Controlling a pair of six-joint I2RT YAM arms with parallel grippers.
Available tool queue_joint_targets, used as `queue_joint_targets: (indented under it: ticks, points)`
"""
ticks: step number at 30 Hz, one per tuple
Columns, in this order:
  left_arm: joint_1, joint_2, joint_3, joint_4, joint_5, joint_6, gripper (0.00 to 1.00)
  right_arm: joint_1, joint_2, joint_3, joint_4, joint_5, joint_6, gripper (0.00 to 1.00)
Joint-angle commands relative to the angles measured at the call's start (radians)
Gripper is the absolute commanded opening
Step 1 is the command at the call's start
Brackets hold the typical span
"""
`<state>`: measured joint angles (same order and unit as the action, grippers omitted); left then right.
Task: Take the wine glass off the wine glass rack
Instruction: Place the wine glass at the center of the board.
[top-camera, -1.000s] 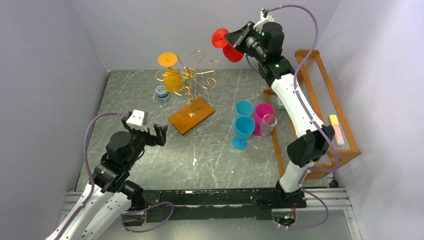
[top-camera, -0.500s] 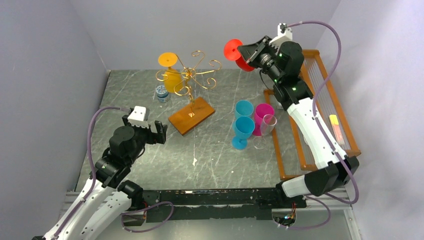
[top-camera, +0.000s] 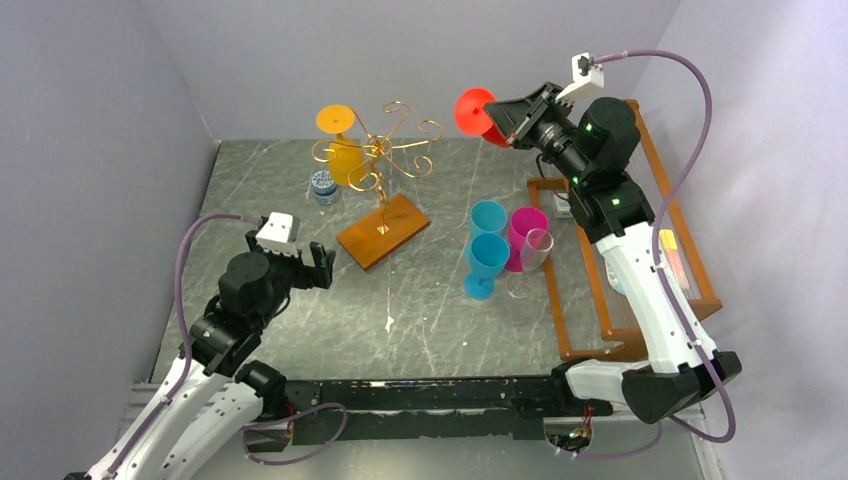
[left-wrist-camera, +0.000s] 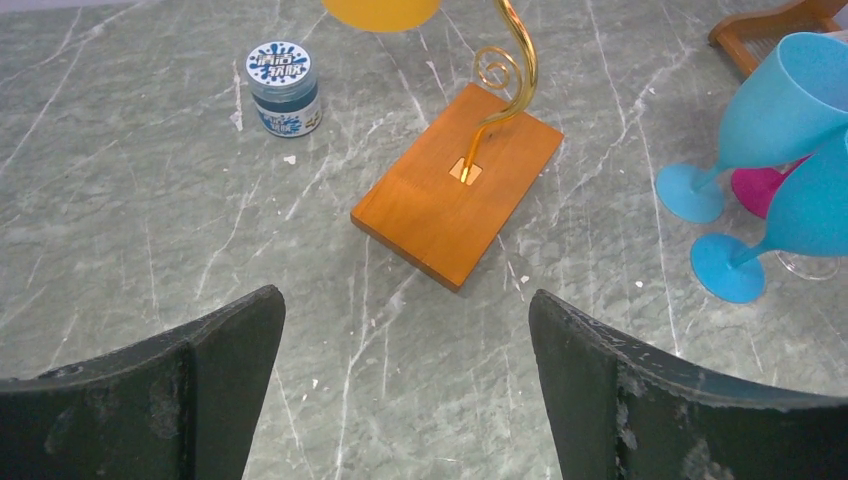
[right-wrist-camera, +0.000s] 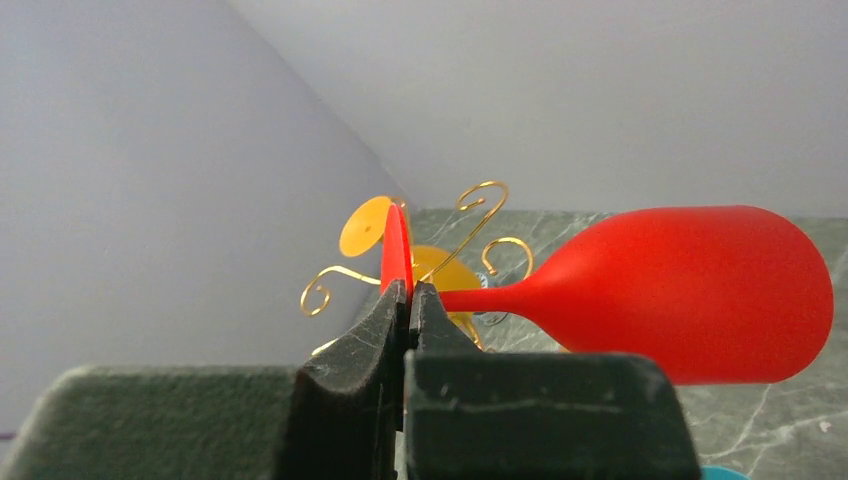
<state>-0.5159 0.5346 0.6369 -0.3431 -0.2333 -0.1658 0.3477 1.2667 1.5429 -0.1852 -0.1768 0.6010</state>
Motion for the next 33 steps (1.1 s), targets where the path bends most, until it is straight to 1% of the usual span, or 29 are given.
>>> queue_joint_targets:
  ticks: [1, 3, 7, 9, 12, 15, 17, 21, 24, 26, 28, 33]
  points:
    - [0.006, -0.002, 0.032, -0.021, 0.033, -0.014, 0.93, -0.005, -0.029, -0.016, -0.045, -0.148, -0.024, 0.00]
    - [0.005, -0.002, 0.047, -0.034, 0.057, -0.054, 0.89, -0.005, -0.047, -0.030, -0.042, -0.205, -0.015, 0.00]
    - [0.005, 0.038, 0.148, -0.132, 0.149, -0.117, 0.88, -0.003, -0.081, -0.082, -0.032, -0.297, -0.010, 0.00]
    - [0.005, 0.041, 0.171, -0.153, 0.188, -0.128, 0.89, -0.003, -0.093, -0.091, -0.068, -0.319, -0.030, 0.00]
    - [0.005, 0.023, 0.165, -0.121, 0.222, -0.172, 0.89, -0.002, -0.130, -0.118, -0.084, -0.346, -0.061, 0.00]
    - [0.005, 0.009, 0.150, -0.061, 0.309, -0.216, 0.89, -0.003, -0.160, -0.138, -0.086, -0.422, -0.104, 0.00]
    - [0.005, 0.012, 0.156, -0.054, 0.351, -0.245, 0.89, 0.000, -0.173, -0.142, -0.109, -0.474, -0.125, 0.00]
    - [0.005, 0.033, 0.183, -0.015, 0.484, -0.300, 0.91, 0.019, -0.209, -0.201, -0.073, -0.557, -0.134, 0.00]
    - [0.006, 0.067, 0.216, 0.004, 0.550, -0.344, 0.91, 0.031, -0.227, -0.258, -0.021, -0.611, -0.129, 0.00]
    - [0.005, 0.080, 0.228, 0.024, 0.580, -0.355, 0.90, 0.049, -0.217, -0.260, -0.031, -0.629, -0.136, 0.00]
    - [0.006, 0.080, 0.240, 0.041, 0.596, -0.368, 0.89, 0.088, -0.212, -0.257, -0.049, -0.607, -0.161, 0.00]
    - [0.006, 0.080, 0.233, 0.093, 0.670, -0.403, 0.88, 0.258, -0.184, -0.253, -0.070, -0.509, -0.204, 0.00]
